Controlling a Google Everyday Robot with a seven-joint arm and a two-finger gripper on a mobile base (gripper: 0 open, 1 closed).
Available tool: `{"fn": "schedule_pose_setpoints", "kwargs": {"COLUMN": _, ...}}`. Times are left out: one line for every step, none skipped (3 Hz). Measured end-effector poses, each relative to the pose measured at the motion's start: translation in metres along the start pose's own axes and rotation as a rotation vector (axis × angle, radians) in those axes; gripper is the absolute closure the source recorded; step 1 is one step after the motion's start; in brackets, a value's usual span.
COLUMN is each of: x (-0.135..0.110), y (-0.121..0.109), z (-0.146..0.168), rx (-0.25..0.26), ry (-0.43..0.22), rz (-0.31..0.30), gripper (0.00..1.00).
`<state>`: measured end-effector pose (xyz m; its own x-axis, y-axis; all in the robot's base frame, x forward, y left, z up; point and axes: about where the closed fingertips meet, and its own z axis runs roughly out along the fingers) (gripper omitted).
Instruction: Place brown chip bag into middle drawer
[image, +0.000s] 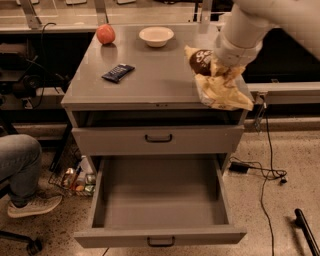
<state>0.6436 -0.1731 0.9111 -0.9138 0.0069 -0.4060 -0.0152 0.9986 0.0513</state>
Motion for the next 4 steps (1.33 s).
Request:
{"fn": "schedule_pose_setpoints", "kwargs": {"x": 0.011, "y": -0.007, "z": -0.036, "rx": 0.02, "ry": -0.046, "rz": 0.006, "gripper": 1.0}}
{"fn": "schedule_pose_setpoints", "kwargs": {"x": 0.011, "y": -0.007, "z": -0.036, "rx": 0.02, "ry": -0.046, "rz": 0.006, "gripper": 1.0}}
{"fn": "schedule_pose_setpoints", "kwargs": {"x": 0.024, "y": -0.007, "z": -0.037, "rx": -0.006, "ry": -0.035, "rz": -0.044, "gripper": 1.0}}
{"fn": "schedule_pose_setpoints", "kwargs": {"x": 0.077, "y": -0.009, "z": -0.042, "rx": -0.094, "ry": 0.013, "rz": -0.163, "gripper": 1.0}}
